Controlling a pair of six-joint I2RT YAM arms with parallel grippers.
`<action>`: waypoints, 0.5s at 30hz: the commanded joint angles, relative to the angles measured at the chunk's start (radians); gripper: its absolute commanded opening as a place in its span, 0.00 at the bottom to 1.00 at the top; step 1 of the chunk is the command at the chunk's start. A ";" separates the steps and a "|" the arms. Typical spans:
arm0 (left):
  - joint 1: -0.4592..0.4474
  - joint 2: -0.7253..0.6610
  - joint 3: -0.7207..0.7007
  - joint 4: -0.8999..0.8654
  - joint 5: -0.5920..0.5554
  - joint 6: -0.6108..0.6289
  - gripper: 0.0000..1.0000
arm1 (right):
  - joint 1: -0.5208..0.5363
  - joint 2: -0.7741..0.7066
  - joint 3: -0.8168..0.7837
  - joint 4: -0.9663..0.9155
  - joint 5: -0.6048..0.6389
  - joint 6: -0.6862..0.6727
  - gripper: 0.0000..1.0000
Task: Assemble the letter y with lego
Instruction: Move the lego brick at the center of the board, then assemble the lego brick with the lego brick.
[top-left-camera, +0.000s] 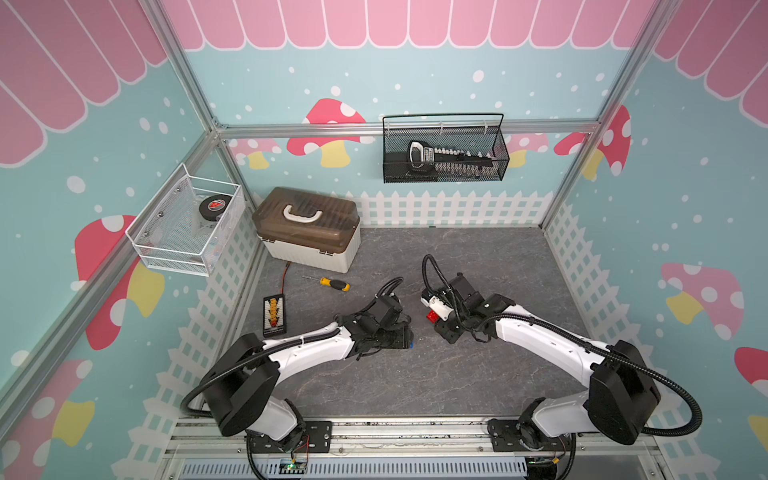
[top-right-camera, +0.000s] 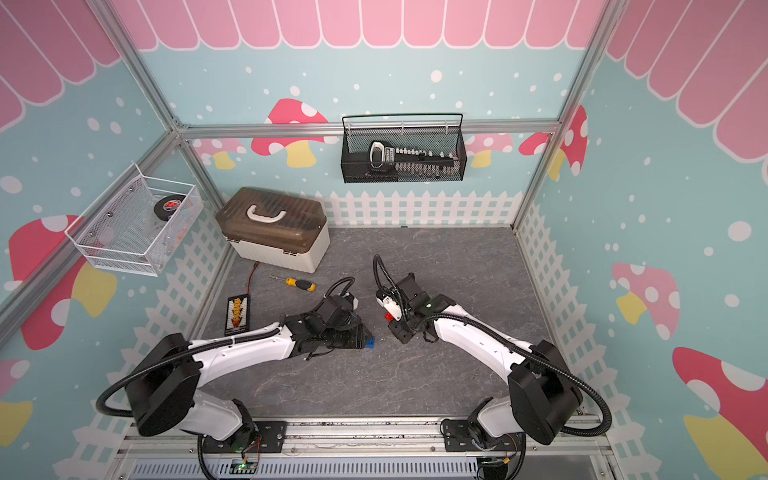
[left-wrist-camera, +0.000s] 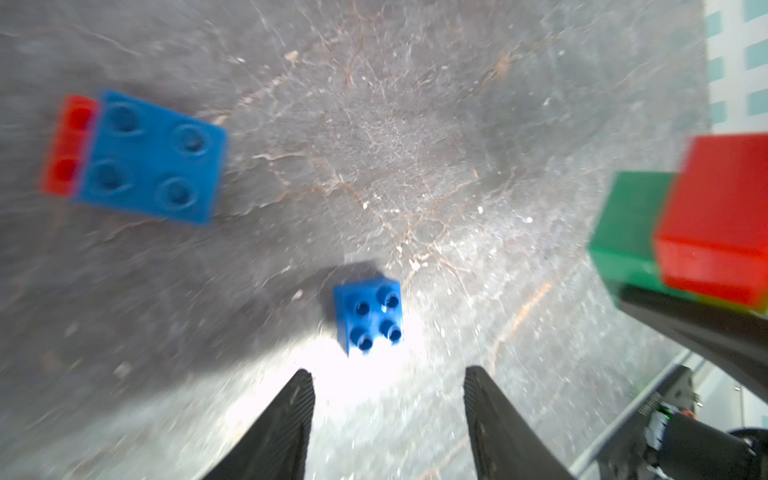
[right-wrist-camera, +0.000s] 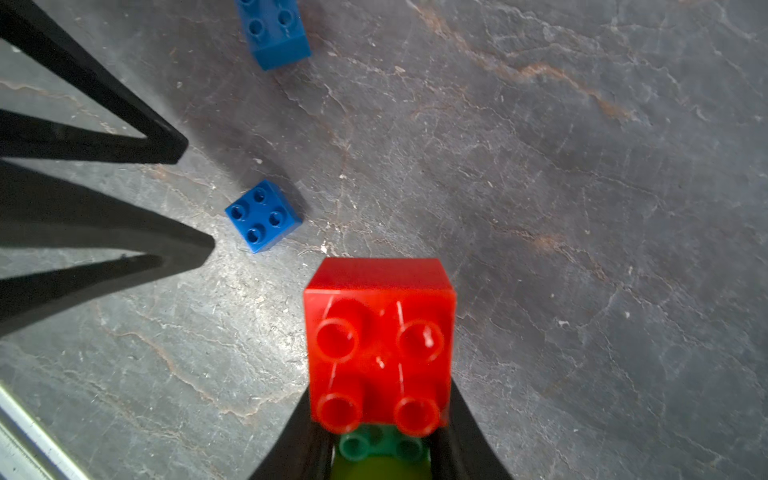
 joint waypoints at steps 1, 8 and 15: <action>0.044 -0.123 -0.092 -0.069 -0.055 -0.016 0.60 | 0.009 0.037 0.052 -0.026 -0.103 -0.097 0.30; 0.211 -0.415 -0.238 -0.152 -0.036 -0.008 0.61 | 0.057 0.189 0.145 -0.052 -0.114 -0.257 0.30; 0.308 -0.482 -0.271 -0.192 0.012 0.034 0.61 | 0.092 0.298 0.233 -0.051 -0.154 -0.442 0.31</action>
